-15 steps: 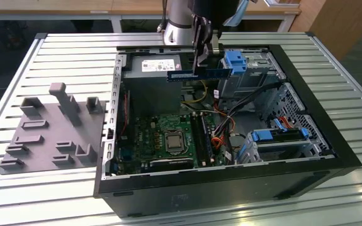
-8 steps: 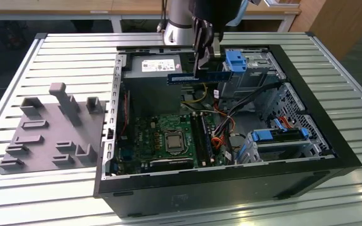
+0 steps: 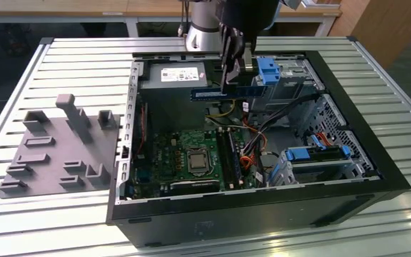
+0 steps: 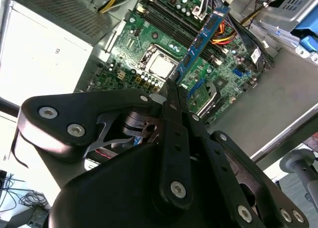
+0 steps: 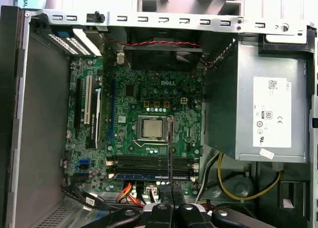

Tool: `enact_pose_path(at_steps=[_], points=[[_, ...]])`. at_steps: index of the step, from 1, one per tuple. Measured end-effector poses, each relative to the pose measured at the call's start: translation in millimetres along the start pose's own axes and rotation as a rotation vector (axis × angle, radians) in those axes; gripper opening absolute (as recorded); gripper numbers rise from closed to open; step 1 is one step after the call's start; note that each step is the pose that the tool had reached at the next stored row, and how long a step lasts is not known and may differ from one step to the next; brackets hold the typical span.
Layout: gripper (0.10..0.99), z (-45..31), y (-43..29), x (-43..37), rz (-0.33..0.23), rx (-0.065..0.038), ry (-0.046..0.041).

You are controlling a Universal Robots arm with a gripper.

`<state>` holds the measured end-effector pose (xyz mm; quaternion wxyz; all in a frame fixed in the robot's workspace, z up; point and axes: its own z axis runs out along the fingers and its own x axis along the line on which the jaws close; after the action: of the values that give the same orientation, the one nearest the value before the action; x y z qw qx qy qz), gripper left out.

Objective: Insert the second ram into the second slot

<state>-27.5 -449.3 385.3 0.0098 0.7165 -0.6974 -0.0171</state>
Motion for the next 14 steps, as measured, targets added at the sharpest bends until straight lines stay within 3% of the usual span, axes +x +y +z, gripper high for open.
enact_pose_path(at_steps=[5,14], points=[[0.114,0.1,0.0,1.1,0.003,0.000,0.0035],[0.114,0.6,0.0,1.7,0.065,0.000,0.0022]])
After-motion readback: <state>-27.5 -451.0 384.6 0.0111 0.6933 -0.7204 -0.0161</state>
